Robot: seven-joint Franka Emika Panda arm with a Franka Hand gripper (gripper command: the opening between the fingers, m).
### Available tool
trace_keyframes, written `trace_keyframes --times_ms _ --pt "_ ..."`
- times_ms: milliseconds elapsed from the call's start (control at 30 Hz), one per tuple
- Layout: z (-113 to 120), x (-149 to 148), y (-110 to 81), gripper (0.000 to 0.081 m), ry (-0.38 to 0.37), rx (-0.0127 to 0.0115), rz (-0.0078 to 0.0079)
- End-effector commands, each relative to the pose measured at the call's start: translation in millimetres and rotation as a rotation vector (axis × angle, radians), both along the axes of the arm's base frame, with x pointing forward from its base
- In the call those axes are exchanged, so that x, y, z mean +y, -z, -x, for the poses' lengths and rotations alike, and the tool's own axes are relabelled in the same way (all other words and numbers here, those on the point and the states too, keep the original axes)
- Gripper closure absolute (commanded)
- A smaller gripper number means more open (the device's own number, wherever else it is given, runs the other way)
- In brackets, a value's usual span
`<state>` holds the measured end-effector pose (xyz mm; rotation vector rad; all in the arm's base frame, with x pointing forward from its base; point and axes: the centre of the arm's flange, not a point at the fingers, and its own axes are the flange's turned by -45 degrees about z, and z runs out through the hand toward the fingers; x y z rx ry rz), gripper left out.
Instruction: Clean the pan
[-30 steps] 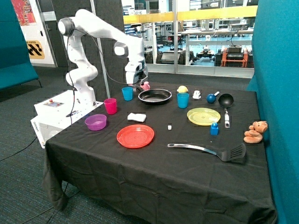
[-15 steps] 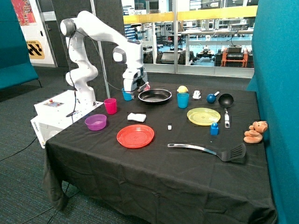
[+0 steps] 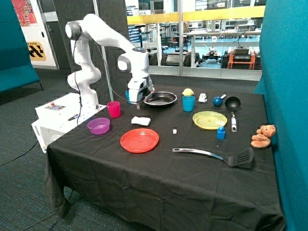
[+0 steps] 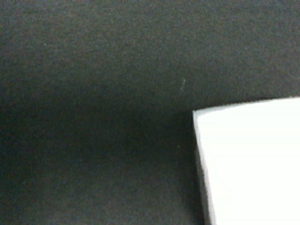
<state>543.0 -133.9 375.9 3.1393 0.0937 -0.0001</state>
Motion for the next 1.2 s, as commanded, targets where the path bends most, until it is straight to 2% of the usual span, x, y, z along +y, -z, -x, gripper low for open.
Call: trace_keyframes --times_ms 0,367,533,933,1167 --pt "-10 1 15.9 0.0093 -0.035 0.0000 -0.0009" --pt "-14 -14 28.7 0.0087 -0.021 0.0000 -0.0009" --pt "-6 -22 44.3 0.0090 -0.004 0.0000 -0.0009" --pt "6 -16 68.7 0.0093 -0.019 0.0000 -0.0009" --pt "5 -16 75.2 0.0094 -0.021 0.0000 -0.0009"
